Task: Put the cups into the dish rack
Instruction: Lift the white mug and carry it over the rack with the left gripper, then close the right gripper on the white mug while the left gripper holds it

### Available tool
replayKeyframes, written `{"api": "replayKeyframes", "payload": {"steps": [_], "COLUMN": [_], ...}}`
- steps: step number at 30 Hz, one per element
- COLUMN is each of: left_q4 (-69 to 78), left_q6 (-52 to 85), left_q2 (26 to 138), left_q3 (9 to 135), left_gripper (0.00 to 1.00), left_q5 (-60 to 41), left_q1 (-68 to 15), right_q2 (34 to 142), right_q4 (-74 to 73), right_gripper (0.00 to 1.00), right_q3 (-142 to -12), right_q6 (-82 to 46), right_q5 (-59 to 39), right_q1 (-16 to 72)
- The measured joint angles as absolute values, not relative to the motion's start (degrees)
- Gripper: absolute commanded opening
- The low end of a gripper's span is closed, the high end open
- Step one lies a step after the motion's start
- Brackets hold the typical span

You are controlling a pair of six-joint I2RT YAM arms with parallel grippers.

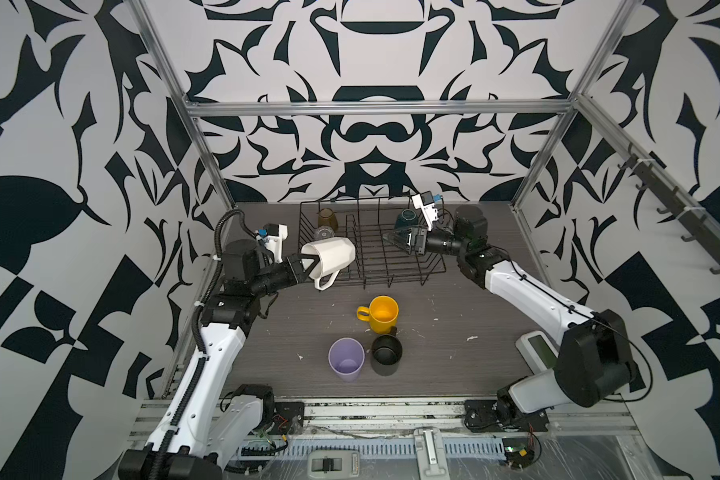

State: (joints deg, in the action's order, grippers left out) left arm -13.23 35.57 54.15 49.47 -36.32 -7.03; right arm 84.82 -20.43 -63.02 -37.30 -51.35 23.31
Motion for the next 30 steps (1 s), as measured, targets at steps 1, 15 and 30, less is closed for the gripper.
{"api": "replayKeyframes", "payload": {"steps": [1, 15, 30], "left_q4": [-11.7, 0.8, 5.3], "left_q6": [36.5, 44.3, 46.9], "left_q2": [54.6, 56.9, 58.0], "left_q3": [49.1, 47.1, 46.3], "left_gripper": [0.00, 0.00, 0.00], "left_q5": [-37.3, -45.5, -49.4], "left_q1": [-7.0, -7.0, -7.0], "right_q2": [84.9, 88.3, 92.7], "right_q4": [-22.9, -35.5, -38.2], "right_gripper": [0.94, 0.95, 0.95], "right_q3": [-62.5, -61.9, -66.2], "right_q6": [-38.4, -42.2, -43.5], "right_q5": [-52.2, -56.5, -57.6], "right_q1": [23.6, 30.2, 33.5]}}
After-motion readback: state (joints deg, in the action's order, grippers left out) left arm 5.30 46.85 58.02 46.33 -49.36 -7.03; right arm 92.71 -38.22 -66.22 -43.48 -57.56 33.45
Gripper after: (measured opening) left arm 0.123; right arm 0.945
